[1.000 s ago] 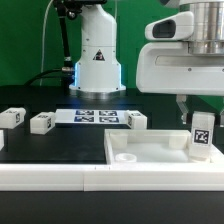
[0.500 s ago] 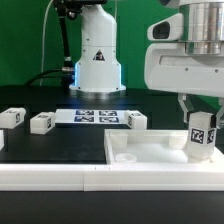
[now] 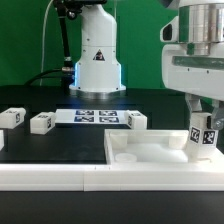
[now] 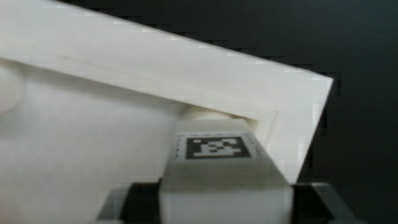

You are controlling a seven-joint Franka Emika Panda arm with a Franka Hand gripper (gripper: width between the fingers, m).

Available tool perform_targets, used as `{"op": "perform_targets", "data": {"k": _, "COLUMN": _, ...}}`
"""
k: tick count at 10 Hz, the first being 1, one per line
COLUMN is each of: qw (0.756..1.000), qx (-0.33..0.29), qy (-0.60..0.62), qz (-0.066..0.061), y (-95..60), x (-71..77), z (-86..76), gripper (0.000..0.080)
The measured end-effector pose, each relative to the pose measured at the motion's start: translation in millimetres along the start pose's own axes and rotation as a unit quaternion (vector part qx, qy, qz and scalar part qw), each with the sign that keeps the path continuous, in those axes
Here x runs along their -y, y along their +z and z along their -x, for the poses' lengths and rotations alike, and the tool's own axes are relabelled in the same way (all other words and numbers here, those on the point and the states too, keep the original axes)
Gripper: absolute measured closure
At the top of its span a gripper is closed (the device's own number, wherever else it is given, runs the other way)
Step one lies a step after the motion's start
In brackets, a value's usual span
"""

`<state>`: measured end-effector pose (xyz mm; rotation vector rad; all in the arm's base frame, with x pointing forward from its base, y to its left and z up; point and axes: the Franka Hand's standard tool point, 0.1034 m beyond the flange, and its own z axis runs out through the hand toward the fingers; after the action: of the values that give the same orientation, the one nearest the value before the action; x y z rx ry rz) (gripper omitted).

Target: Assemble one leg

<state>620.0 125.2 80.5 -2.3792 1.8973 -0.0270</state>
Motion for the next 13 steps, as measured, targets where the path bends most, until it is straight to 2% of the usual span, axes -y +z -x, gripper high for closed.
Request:
{"op": "perform_targets", "data": {"k": 3, "qw": 1.000, "qx": 0.006, "qy": 0.029, "qz": -0.001, "y": 0.3, "x": 0.0, "z": 0.4, "gripper": 0.0507}}
{"op": "perform_targets", "data": {"k": 5, "qw": 1.000, "qx": 0.006, "qy": -0.010, "qz": -0.001, "y": 1.3, "x": -0.6, "z": 0.7, "gripper": 0.0225}}
{"op": "perform_targets", "data": {"k": 6, "qw": 0.999, "qx": 0.006, "qy": -0.033, "qz": 0.000, "y": 1.6, "x": -0.9, "z": 0.4, "gripper": 0.0225}}
{"op": "perform_targets", "data": {"k": 7, "qw": 0.996, "qx": 0.006, "qy": -0.087, "qz": 0.000, "y": 1.4, "x": -0.7, "z": -0.7, "gripper": 0.0165}}
{"op": "perform_targets", "data": {"k": 11, "qw": 0.966, "qx": 0.007, "qy": -0.258, "qz": 0.002, "y": 3.5, "x": 0.0, "z": -3.9, "gripper": 0.0151}}
{"op": "perform_targets", "data": {"k": 13, "qw": 0.936, "qx": 0.006, "qy": -0.353, "qz": 0.007, "y": 2.8, "x": 0.5, "z": -3.5, "gripper": 0.0151}}
